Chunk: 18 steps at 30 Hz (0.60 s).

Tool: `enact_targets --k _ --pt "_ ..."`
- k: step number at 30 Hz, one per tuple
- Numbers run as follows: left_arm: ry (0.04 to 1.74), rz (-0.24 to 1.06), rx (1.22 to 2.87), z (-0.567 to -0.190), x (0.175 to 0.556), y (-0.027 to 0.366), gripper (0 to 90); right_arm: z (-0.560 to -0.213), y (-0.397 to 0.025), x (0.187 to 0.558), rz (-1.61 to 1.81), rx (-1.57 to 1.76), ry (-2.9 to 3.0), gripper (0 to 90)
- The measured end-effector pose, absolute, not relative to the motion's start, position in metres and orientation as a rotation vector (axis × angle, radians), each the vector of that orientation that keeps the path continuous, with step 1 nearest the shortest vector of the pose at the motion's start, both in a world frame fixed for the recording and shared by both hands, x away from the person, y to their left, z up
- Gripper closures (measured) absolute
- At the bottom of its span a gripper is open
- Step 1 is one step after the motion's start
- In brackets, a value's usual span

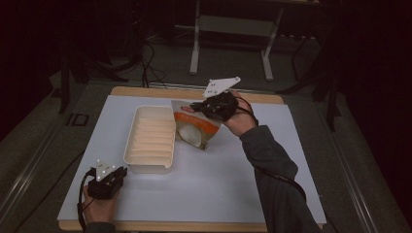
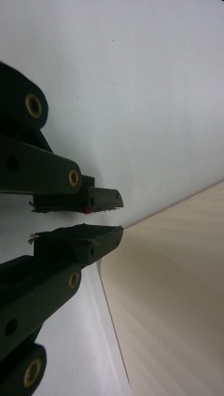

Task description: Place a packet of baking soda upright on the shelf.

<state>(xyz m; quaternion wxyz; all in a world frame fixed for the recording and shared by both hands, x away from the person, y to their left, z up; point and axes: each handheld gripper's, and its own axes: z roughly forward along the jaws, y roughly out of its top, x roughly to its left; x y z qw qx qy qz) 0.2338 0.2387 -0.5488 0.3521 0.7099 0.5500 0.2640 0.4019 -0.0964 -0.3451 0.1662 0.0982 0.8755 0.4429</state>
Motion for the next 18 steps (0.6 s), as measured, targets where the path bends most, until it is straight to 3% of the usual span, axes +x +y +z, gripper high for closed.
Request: enact_targets --k 18 --pt "1.427 0.683 1.831 -0.549 0.233 0.239 80.3 -0.329 -0.072 0.403 1.321 0.237 2.464 90.0"
